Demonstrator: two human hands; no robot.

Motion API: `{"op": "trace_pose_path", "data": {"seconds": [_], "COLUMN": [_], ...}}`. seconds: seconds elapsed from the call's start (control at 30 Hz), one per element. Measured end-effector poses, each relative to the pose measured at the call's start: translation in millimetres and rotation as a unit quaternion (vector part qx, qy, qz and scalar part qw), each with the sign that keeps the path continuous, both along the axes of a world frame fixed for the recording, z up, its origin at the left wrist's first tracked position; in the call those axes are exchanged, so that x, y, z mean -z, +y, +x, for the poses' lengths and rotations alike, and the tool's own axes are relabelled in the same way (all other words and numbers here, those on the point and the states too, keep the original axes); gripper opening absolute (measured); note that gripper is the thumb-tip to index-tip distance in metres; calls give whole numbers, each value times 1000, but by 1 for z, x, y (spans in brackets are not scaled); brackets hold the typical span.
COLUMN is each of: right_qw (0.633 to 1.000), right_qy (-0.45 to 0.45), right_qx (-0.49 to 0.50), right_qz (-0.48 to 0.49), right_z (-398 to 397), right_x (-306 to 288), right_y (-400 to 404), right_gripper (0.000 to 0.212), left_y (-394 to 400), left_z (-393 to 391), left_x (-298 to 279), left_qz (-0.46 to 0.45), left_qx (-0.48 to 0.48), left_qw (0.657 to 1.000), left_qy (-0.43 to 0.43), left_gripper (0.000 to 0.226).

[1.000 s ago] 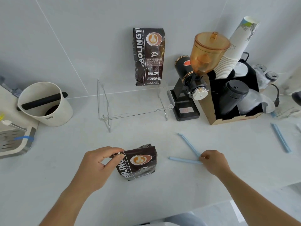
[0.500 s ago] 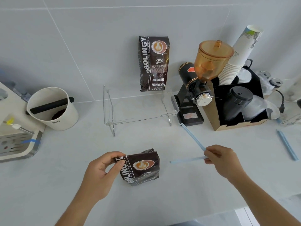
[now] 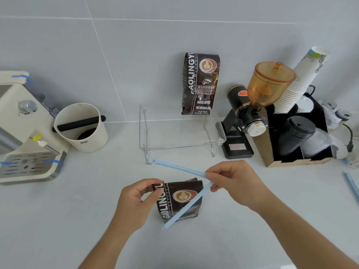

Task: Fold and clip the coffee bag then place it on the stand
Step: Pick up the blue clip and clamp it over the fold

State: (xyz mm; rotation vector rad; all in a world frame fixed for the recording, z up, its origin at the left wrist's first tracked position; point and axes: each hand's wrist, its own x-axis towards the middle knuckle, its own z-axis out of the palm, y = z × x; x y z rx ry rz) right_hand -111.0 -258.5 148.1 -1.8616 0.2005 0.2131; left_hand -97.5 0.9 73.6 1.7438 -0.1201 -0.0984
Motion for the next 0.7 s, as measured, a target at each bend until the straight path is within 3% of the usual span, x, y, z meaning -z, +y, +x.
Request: {"op": "trace_pose_path", "data": {"seconds": [0.23, 0.47, 0.7], "right_qw": [999, 996, 995], "right_qy": [32, 43, 50], "right_qx": [-36, -64, -81], "right_qz": [-23, -36, -40], "right_z": [6, 8, 10], "right_x": [5, 7, 4], "right_y": [11, 10, 11], "right_gripper": [18, 21, 22], "left_y": [-8, -10, -9], "left_z": [-3, -4, -1], "left_x": [3, 5, 4], "left_qz": [-131, -181, -168], "left_qx": [-83, -86, -68], "left_qw": [985, 975, 979], "left_qy": [82, 101, 94], "left_gripper": [39, 72, 49]}}
